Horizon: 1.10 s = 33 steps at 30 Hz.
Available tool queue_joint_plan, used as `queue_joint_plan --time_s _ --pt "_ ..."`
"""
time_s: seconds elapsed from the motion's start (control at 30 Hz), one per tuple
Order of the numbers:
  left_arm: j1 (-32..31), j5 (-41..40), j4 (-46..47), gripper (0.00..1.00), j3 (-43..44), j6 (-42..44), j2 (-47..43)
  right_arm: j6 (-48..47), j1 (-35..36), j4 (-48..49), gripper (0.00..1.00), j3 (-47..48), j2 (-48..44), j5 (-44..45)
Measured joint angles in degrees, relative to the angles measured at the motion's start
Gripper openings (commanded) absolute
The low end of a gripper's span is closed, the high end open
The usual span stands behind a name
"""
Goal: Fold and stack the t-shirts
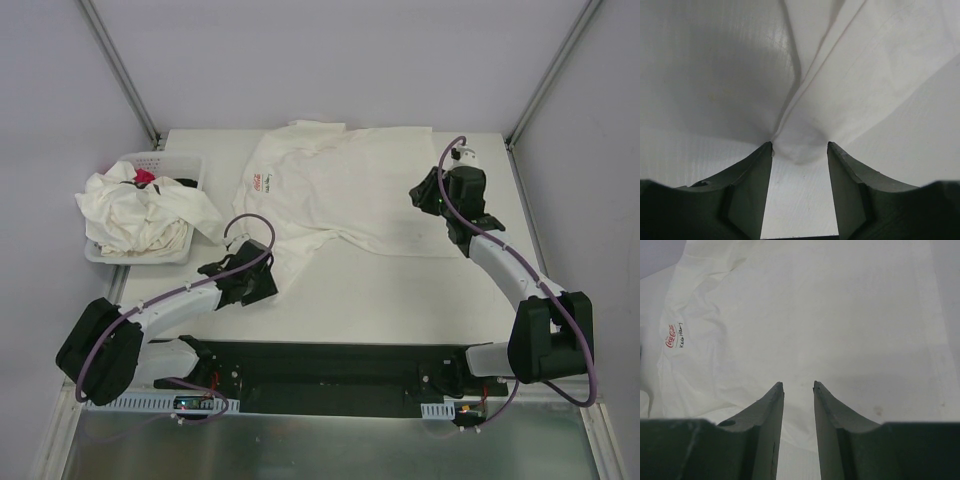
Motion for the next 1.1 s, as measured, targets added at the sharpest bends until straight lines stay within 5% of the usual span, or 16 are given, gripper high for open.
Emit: queue_joint_plan --time_s 0.37,0.77,1.1 --pt "-0.33 0.02 0.31 0.00 0.55 -0.52 2.21 0.02 -1.09 -0.04 0.32 -0.42 0.00 -0.02" --pt "-0.70 0.04 0.52 0.00 0.66 -0.59 2.32 0.04 -2.40 -0.11 0.32 -1.29 -0.02 -0.04" --pt "-0.70 -0.15 0.04 0.00 0.74 0.70 -0.35 1.20 -3.41 -0.20 0.48 -1.29 1.86 -0.24"
